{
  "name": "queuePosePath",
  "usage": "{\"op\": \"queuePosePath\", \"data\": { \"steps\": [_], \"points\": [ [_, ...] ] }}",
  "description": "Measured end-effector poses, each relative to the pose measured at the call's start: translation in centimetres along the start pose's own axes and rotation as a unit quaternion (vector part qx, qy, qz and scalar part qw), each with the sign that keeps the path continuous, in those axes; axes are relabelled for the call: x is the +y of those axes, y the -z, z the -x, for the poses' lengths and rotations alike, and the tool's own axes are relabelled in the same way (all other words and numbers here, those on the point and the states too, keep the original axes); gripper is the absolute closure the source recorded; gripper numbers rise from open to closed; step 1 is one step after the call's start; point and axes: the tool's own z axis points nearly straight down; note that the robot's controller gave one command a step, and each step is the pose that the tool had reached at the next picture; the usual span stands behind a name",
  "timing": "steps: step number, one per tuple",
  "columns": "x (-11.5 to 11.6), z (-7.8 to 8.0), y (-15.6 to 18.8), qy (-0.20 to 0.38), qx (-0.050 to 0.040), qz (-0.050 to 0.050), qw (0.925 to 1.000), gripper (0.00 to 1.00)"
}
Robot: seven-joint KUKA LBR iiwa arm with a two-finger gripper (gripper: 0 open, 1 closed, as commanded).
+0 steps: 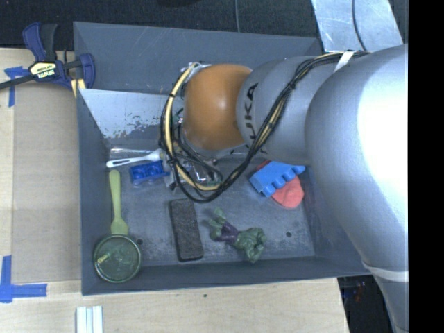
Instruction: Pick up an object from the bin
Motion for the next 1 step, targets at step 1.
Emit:
{"op": "queuePosePath", "data": {
  "steps": [1],
  "points": [
    [-3.44,-0.80,4.41,-0.029,0.0048,0.000,0.9996,1.00]
  ]
}}
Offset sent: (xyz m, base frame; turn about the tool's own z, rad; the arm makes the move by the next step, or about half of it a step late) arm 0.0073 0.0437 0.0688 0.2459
